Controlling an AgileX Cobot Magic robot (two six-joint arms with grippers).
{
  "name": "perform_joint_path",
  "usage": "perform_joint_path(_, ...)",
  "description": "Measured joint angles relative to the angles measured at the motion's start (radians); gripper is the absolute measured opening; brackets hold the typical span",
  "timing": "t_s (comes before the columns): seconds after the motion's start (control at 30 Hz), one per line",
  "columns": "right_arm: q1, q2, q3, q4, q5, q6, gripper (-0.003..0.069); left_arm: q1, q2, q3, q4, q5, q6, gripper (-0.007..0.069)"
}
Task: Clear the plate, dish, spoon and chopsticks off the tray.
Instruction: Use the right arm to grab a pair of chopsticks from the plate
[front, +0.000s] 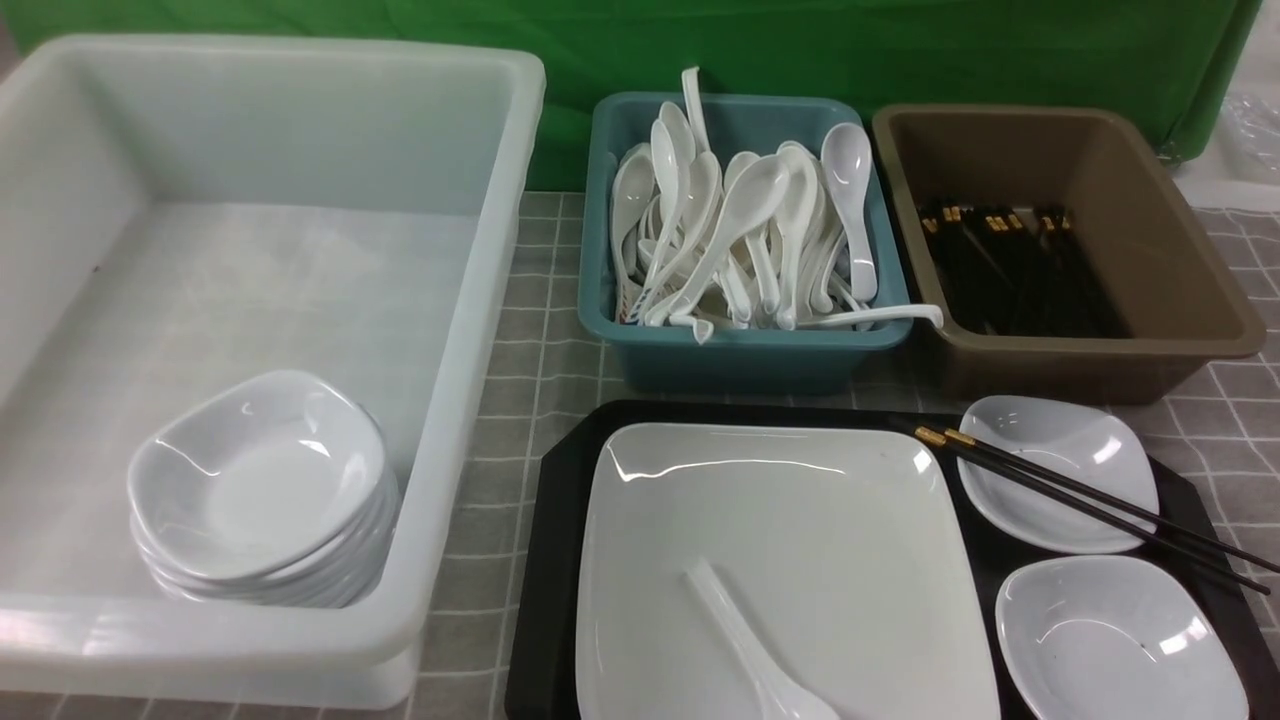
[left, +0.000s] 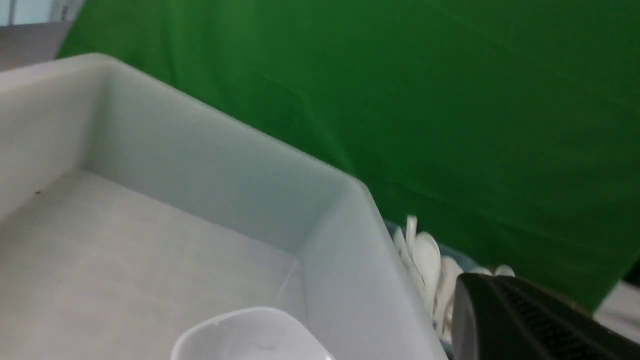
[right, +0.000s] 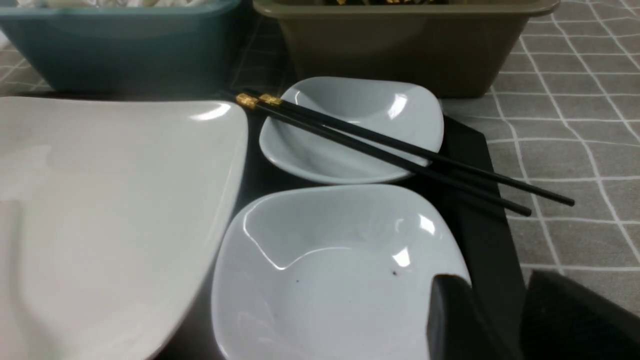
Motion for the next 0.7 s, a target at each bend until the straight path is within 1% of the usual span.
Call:
perform_joint_path(0.07,0.0,0.0,0.0,0.0,0.0,0.0,0.0242,-0.017,0.066,-0.082,0.029,0.083,0.04,0.0012)
perform_joint_path(0.2,0.0,0.0,0.0,0.0,0.0,0.0,0.0242,-0.119,0.227,-0.205,0.113,0.16,0.065,0.0012)
perform_joint_path(0.27,0.0,0.0,0.0,0.0,0.0,0.0,0.0242,-0.192,0.3,-0.243,0.158,0.177,0.066,0.0012)
perform_joint_path(0.3,0.0,0.0,0.0,0.0,0.0,0.0,0.0242,-0.271,0.375,-0.284,0.201,0.192,0.066,0.0012)
perform_joint_path(0.33,0.0,0.0,0.0,0.0,0.0,-0.001,0.0242,-0.31,0.411,-0.3,0.215,0.2,0.066,0.0012)
perform_joint_path(0.37,0.0,0.0,0.0,0.0,0.0,-0.001,0.0242,-0.329,0.429,-0.307,0.22,0.203,0.066,0.0012)
perform_joint_path(0.4,0.0,0.0,0.0,0.0,-0.001,-0.003,0.0242,-0.404,0.497,-0.332,0.238,0.215,0.066,0.0012)
perform_joint_path(0.43,0.0,0.0,0.0,0.0,-0.002,-0.003,0.0242,-0.413,0.504,-0.332,0.238,0.217,0.066,0.0012)
perform_joint_path(0.47,0.0,0.0,0.0,0.0,-0.004,-0.003,0.0242,-0.469,0.554,-0.351,0.243,0.221,0.067,0.0012)
perform_joint_path(0.5,0.0,0.0,0.0,0.0,-0.01,-0.003,0.0242,-0.505,0.583,-0.362,0.247,0.221,0.069,0.0012)
perform_joint_path(0.53,0.0,0.0,0.0,0.014,-0.026,0.017,0.0242,-0.552,0.618,-0.376,0.25,0.219,0.074,0.0012)
perform_joint_path(0.6,0.0,0.0,0.0,0.068,-0.07,0.087,0.0242,-0.586,0.638,-0.383,0.25,0.217,0.081,0.0012)
perform_joint_path(0.63,0.0,0.0,0.0,0.104,-0.12,0.149,0.0242,-0.608,0.643,-0.385,0.25,0.216,0.086,0.0012)
perform_joint_path(0.67,0.0,0.0,0.0,0.109,-0.13,0.16,0.0242,-0.611,0.643,-0.386,0.25,0.215,0.086,0.0012)
perform_joint_path(0.7,0.0,0.0,0.0,0.134,-0.187,0.235,0.0242,-0.627,0.645,-0.387,0.25,0.208,0.093,0.0012)
